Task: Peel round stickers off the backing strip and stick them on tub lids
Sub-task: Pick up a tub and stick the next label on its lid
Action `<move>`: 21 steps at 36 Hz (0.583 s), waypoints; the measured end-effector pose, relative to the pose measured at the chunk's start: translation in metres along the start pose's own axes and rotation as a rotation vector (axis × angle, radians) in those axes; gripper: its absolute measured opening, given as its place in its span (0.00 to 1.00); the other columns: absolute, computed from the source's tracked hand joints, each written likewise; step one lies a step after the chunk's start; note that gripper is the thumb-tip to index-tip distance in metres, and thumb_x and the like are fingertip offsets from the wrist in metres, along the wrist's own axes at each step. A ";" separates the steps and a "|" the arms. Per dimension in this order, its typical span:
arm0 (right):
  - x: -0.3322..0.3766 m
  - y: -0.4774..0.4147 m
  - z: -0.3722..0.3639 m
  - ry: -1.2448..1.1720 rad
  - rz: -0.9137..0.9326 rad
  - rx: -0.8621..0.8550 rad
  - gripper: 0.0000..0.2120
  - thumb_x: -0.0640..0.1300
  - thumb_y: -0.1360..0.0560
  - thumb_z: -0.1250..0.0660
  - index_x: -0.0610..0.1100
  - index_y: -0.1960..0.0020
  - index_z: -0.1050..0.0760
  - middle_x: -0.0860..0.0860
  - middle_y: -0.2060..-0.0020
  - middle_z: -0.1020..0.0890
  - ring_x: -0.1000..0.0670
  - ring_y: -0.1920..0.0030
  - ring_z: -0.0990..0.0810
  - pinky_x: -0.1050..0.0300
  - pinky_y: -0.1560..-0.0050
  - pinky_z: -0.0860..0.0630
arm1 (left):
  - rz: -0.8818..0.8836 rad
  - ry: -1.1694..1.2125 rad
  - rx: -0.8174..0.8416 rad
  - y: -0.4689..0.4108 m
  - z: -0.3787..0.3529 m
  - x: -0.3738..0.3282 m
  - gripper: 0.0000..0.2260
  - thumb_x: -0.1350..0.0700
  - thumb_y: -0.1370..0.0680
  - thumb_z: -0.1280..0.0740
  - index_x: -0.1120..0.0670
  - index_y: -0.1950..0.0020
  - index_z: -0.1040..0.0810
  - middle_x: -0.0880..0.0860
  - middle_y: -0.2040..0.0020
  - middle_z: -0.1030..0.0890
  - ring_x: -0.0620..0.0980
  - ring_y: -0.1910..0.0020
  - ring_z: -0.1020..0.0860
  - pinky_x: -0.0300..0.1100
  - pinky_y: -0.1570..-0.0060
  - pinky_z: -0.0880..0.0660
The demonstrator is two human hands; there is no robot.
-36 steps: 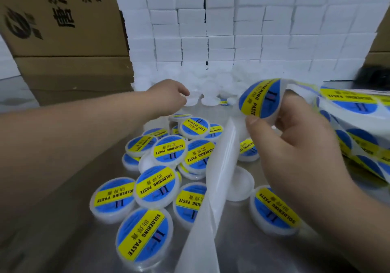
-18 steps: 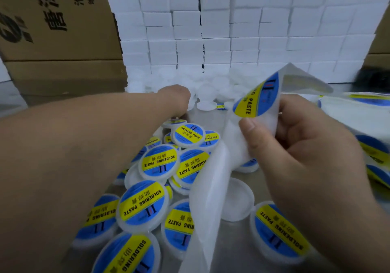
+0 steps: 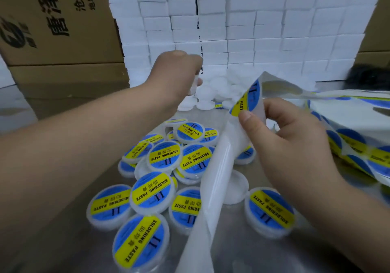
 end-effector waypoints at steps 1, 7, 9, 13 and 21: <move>0.000 0.000 0.000 -0.015 -0.005 0.000 0.14 0.54 0.30 0.38 0.43 0.60 0.23 0.52 0.62 0.19 0.53 0.60 0.22 0.51 0.56 0.26 | -0.028 0.013 0.001 0.015 0.004 -0.010 0.08 0.58 0.29 0.40 0.52 0.69 0.31 0.51 0.66 0.25 0.52 0.60 0.24 0.52 0.51 0.23; 0.007 0.001 0.000 -0.066 0.050 0.016 0.13 0.51 0.29 0.38 0.41 0.60 0.23 0.49 0.62 0.20 0.52 0.60 0.22 0.53 0.56 0.27 | -0.169 -0.012 0.096 0.093 0.010 -0.037 0.09 0.54 0.28 0.37 0.40 0.54 0.31 0.46 0.58 0.20 0.42 0.69 0.24 0.34 0.74 0.28; 0.011 0.003 -0.002 -0.093 0.078 0.049 0.10 0.50 0.28 0.37 0.44 0.58 0.22 0.49 0.62 0.19 0.52 0.61 0.22 0.52 0.58 0.26 | -0.284 -0.181 0.101 0.108 0.005 -0.038 0.06 0.47 0.29 0.36 0.36 0.55 0.27 0.43 0.58 0.22 0.37 0.62 0.24 0.29 0.67 0.29; 0.016 0.004 -0.005 -0.124 0.124 0.130 0.11 0.49 0.31 0.41 0.46 0.60 0.21 0.50 0.64 0.20 0.52 0.60 0.22 0.54 0.58 0.26 | -0.387 -0.337 0.072 0.112 -0.005 -0.026 0.11 0.50 0.29 0.38 0.42 0.48 0.22 0.43 0.53 0.23 0.41 0.50 0.27 0.37 0.50 0.31; 0.018 0.005 -0.008 0.021 0.210 0.135 0.09 0.38 0.32 0.41 0.42 0.62 0.22 0.51 0.65 0.20 0.53 0.61 0.23 0.56 0.58 0.27 | -0.531 -0.398 0.078 0.115 -0.003 -0.022 0.12 0.46 0.29 0.38 0.45 0.48 0.22 0.46 0.55 0.23 0.43 0.55 0.27 0.33 0.55 0.33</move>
Point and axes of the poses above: each hand's wrist, its own y-axis away from the middle knuckle, its own z-axis out of the back of the hand, x = y × z, the point moved 7 cm from there along -y, towards the middle knuckle
